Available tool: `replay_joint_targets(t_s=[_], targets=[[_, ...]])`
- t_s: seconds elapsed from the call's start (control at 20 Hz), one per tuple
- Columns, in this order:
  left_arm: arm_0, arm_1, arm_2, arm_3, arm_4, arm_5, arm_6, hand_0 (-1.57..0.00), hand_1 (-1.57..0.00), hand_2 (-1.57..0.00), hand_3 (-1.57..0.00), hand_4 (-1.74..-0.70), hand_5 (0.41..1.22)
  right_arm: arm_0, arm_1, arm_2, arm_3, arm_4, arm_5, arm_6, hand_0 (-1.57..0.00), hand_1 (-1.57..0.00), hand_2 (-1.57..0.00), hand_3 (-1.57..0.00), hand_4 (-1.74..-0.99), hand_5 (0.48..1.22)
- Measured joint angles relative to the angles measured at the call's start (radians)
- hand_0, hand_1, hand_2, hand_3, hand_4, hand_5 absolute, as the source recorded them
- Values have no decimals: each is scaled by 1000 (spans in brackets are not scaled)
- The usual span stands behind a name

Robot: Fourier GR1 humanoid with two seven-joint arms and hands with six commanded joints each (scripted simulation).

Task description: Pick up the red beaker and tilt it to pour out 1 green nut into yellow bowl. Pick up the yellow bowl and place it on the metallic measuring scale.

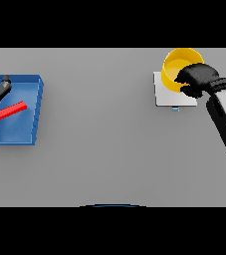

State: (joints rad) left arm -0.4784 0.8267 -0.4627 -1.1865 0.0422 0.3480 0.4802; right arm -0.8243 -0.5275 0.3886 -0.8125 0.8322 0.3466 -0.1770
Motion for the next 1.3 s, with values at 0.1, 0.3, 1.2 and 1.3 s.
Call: replay_joint_targets(t_s=[0.1, 0.3, 1.2, 1.3], targets=[[1, -5, -6, 2, -6, 4, 5, 1, 1, 1, 1, -722, 678, -1, 5, -3, 45, 3, -13, -10, -1571, -1571, -1396, -1346, -1741, 1221], [1, -3, -2, 6, -2, -3, -2, 1, 1, 1, 1, -726, 673, -5, 24, -11, 104, -5, -46, -46, -1571, -1571, -1345, -1403, -1741, 1221], [-18, -14, -9, 39, -15, -3, -3, 1, 1, 1, 1, -723, 664, -22, 36, 20, 121, 13, -30, -87, -132, -117, -156, -359, -1542, 838], [-9, -16, -6, 39, -12, 1, -17, 1, 1, 1, 1, -726, 665, -14, 33, 17, 128, 10, -42, -106, -84, -75, -99, -296, -1530, 809]])
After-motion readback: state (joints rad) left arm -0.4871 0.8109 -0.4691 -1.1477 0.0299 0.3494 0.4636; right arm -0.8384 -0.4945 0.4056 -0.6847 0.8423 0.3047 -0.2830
